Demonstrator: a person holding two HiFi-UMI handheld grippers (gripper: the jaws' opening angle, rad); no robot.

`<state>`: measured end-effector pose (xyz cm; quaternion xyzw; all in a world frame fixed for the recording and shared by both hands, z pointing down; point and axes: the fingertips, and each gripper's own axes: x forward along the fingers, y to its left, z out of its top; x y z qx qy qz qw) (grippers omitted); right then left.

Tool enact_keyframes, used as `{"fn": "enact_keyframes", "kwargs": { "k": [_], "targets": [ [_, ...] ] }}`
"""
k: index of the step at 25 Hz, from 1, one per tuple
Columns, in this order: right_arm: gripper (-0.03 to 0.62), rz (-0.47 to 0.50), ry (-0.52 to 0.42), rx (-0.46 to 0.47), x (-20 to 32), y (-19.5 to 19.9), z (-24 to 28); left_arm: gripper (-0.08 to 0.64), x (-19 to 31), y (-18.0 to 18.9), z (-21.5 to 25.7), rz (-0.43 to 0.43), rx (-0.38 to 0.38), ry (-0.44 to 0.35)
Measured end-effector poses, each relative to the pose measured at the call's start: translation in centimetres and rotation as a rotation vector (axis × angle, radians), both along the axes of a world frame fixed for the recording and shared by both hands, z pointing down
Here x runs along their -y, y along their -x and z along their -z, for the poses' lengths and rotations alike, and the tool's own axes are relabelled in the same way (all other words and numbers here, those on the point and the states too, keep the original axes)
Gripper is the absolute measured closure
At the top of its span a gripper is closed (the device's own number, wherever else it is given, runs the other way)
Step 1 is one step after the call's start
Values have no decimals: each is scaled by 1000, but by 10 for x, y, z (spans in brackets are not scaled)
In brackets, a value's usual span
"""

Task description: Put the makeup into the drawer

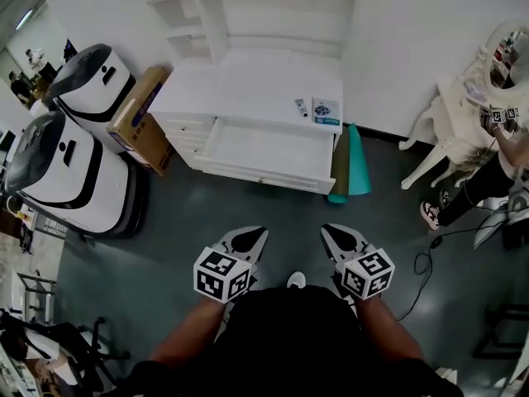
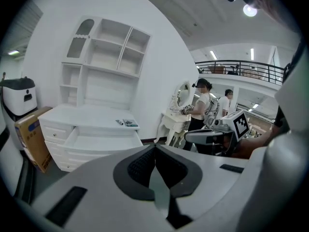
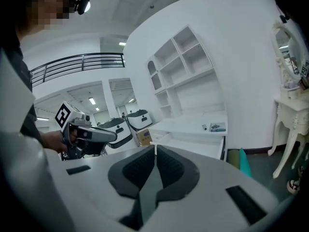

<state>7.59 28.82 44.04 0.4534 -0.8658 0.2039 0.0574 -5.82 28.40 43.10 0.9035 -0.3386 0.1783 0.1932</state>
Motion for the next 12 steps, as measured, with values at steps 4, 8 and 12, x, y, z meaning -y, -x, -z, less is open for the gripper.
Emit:
{"fn": "enact_keyframes", "kwargs": {
  "k": [4,8,12],
  "targets": [
    [563,-6,10,1,24,-18,-5,549,27,-13,4,15,-1,-17],
    [563,7,32,43,31,-26,-12,549,38,-15,-2,39,9,-7],
    [563,13,46,45,35,-30,-16,549,44,-14,-6,47,33,5]
  ]
}}
